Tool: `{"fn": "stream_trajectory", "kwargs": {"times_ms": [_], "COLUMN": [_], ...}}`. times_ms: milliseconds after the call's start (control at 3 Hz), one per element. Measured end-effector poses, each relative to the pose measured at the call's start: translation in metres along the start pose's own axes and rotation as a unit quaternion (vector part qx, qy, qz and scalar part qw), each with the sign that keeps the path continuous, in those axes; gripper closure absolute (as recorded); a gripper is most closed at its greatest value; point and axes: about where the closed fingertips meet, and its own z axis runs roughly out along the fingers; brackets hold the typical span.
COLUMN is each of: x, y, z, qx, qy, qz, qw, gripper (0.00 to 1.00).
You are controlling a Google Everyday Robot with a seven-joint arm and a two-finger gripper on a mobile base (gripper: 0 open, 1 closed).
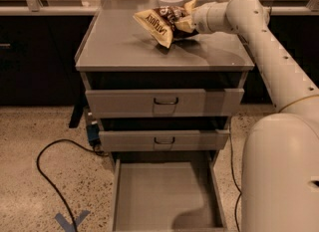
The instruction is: Pick brown chip bag from bottom drawer and place on counter
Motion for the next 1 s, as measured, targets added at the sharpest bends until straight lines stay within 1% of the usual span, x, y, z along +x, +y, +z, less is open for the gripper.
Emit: {"fn": "stream_trajectory", "kwargs": {"times_ms": [333, 667, 1000], "x": [0.0, 0.0001, 0.0001], "y": [0.0001, 0.0002, 0.0002], "z": [0.0001, 0.0003, 0.0003], "qx": [0.0, 0.0, 0.0], "qy": [0.0, 0.0, 0.0], "qz": [0.0, 0.0, 0.0], "qw": [1.0, 1.0, 1.0], "gripper": [0.1, 0.0, 0.0]}}
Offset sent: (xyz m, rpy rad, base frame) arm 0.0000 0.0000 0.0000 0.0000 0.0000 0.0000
